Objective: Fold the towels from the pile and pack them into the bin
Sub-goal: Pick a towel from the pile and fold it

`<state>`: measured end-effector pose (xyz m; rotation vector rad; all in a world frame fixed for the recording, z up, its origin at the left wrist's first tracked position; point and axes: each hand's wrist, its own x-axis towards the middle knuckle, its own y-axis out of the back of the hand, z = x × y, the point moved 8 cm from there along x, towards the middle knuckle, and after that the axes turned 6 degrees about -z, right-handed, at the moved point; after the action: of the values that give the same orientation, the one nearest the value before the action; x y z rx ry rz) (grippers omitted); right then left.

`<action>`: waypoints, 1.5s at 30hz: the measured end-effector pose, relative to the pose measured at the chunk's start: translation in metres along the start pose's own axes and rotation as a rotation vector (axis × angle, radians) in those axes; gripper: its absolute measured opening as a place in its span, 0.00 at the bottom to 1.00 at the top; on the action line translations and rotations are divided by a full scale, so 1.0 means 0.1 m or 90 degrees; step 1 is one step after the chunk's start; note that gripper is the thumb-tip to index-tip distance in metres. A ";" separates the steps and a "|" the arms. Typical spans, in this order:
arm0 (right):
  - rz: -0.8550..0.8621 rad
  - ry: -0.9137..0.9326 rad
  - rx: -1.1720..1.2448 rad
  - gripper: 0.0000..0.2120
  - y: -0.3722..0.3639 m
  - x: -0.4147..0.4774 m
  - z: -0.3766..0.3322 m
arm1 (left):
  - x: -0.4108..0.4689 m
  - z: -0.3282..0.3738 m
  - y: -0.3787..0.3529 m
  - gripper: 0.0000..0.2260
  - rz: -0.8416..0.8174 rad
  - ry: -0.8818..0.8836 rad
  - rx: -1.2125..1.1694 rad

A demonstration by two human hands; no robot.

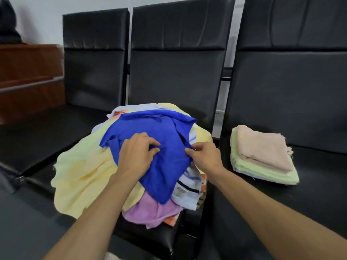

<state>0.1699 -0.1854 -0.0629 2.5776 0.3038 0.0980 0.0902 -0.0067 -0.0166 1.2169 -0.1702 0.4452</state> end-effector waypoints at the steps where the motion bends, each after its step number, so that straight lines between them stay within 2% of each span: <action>1: 0.030 0.021 0.020 0.08 0.06 -0.01 -0.05 | 0.00 0.05 0.02 0.07 0.019 -0.013 0.000; 4: 0.062 0.078 0.164 0.07 0.27 -0.05 -0.19 | 0.00 0.20 0.15 0.04 0.104 -0.028 -0.103; 7: 0.055 0.103 0.322 0.08 0.57 -0.08 -0.29 | -0.03 0.39 0.27 0.04 0.156 -0.001 -0.351; 10: 0.057 0.119 0.413 0.08 0.93 -0.15 -0.35 | -0.08 0.80 0.20 0.05 0.066 -0.025 -0.521; 13: 0.045 0.137 0.377 0.08 1.31 -0.32 -0.31 | -0.16 1.34 0.05 0.05 -0.104 -0.097 -0.623; 15: 0.033 0.166 0.263 0.07 1.59 -0.52 -0.22 | -0.21 1.66 -0.10 0.05 -0.244 -0.133 -0.608; 16: 0.020 0.178 0.192 0.07 1.70 -0.64 -0.14 | -0.22 1.77 -0.16 0.05 -0.277 -0.140 -0.590; 19: -0.049 0.171 0.023 0.07 1.90 -0.92 0.19 | -0.14 1.91 -0.23 0.06 -0.209 -0.113 -0.560; 21: -0.078 0.176 -0.048 0.06 2.00 -1.09 0.41 | -0.17 2.12 -0.36 0.09 -0.225 -0.138 -0.545; 26: -0.102 0.162 -0.021 0.05 2.14 -1.41 0.98 | -0.52 2.70 -1.02 0.23 -0.523 -0.285 -0.437; 28: -0.105 0.169 -0.045 0.05 2.17 -1.46 1.09 | -0.65 2.79 -1.22 0.23 -0.593 -0.307 -0.411; 30: -0.113 0.179 -0.061 0.04 2.23 -1.50 1.07 | -0.76 2.85 -1.31 0.18 -0.633 -0.328 -0.403; 32: -0.100 0.195 -0.075 0.03 2.30 -1.51 1.01 | -0.85 2.89 -1.32 0.12 -0.635 -0.357 -0.366; 35: -0.065 0.200 -0.092 0.03 2.39 -1.52 0.97 | -0.94 2.92 -1.31 0.09 -0.606 -0.398 -0.313; 38: -0.050 0.195 -0.154 0.04 2.44 -1.51 0.99 | -0.94 2.88 -1.27 0.10 -0.557 -0.399 -0.317; 42: -0.062 0.154 -0.333 0.06 2.48 -1.46 1.12 | -0.77 2.76 -1.12 0.07 -0.465 -0.354 -0.364; 45: -0.071 0.134 -0.396 0.03 2.47 -1.44 1.19 | -0.67 2.68 -1.04 0.10 -0.438 -0.349 -0.335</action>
<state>0.0934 -0.4844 -0.0367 1.9314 0.4182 0.3631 0.1023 -0.3011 -0.0376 0.7787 -0.2981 -0.5184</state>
